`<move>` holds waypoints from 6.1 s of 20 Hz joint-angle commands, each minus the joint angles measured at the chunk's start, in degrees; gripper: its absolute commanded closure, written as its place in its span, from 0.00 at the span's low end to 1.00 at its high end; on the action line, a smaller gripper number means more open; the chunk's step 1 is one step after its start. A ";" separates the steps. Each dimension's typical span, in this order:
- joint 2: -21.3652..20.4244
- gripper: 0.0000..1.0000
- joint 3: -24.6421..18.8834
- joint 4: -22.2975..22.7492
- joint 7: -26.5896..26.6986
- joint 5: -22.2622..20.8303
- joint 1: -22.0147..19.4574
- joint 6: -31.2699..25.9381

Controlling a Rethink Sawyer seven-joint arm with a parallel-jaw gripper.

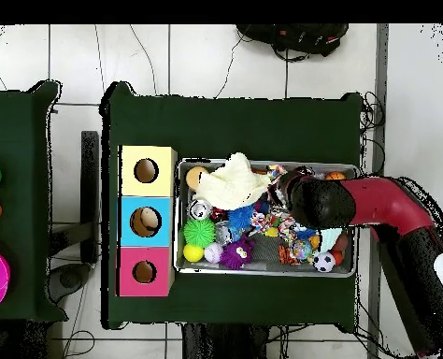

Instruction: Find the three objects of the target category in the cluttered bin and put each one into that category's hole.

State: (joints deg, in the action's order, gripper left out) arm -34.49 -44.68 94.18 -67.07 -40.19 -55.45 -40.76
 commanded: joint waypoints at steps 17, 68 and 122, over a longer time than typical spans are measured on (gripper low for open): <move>8.45 0.00 1.37 -6.43 16.75 -3.54 0.66 -8.62; 11.99 0.00 0.86 -2.25 12.73 -9.53 -3.06 4.19; 7.17 0.00 12.45 12.84 -4.84 -28.61 -1.16 28.45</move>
State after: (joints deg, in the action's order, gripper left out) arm -30.17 -37.39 106.91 -66.85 -63.34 -58.11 -16.89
